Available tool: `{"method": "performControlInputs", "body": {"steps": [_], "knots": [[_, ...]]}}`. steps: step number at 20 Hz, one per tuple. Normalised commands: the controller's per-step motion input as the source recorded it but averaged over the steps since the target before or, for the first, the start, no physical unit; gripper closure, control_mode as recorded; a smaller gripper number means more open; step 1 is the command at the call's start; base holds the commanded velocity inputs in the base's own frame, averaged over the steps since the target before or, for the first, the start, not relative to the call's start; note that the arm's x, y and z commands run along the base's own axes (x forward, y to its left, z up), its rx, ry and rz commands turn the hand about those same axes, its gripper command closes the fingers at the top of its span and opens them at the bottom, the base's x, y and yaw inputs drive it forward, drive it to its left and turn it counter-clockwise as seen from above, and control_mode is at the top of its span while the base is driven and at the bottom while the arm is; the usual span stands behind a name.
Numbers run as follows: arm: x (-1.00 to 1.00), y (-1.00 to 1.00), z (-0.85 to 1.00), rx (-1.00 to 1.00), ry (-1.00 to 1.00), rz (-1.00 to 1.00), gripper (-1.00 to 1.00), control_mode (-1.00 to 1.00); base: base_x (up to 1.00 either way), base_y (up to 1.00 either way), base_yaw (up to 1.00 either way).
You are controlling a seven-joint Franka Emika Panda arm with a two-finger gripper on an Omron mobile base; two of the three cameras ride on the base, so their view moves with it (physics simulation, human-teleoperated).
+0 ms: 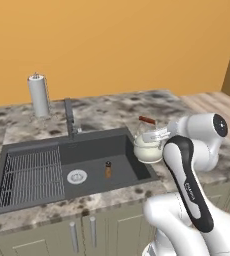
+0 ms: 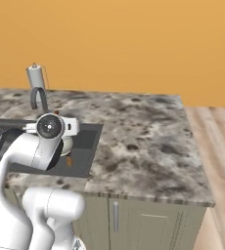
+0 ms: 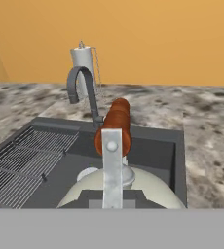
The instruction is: Open the cabinet, pick the kettle from the cabinet, and place it in the sink.
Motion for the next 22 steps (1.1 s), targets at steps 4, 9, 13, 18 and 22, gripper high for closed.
{"method": "performControlInputs", "body": {"steps": [4,9,13,18,22], "knots": [[0.0,0.0,0.0,0.0,0.0,0.0,1.0,1.0,0.45,-0.15,0.0],[0.0,0.0,0.0,0.0,0.0,0.0,1.0,1.0,0.44,-0.13,0.04],[0.0,0.0,0.0,0.0,0.0,0.0,1.0,1.0,0.49,-0.1,0.06],[0.0,0.0,0.0,0.0,0.0,0.0,1.0,1.0,0.51,-0.06,0.09],[0.0,0.0,0.0,0.0,0.0,0.0,1.0,1.0,0.47,-0.06,0.09]]}}
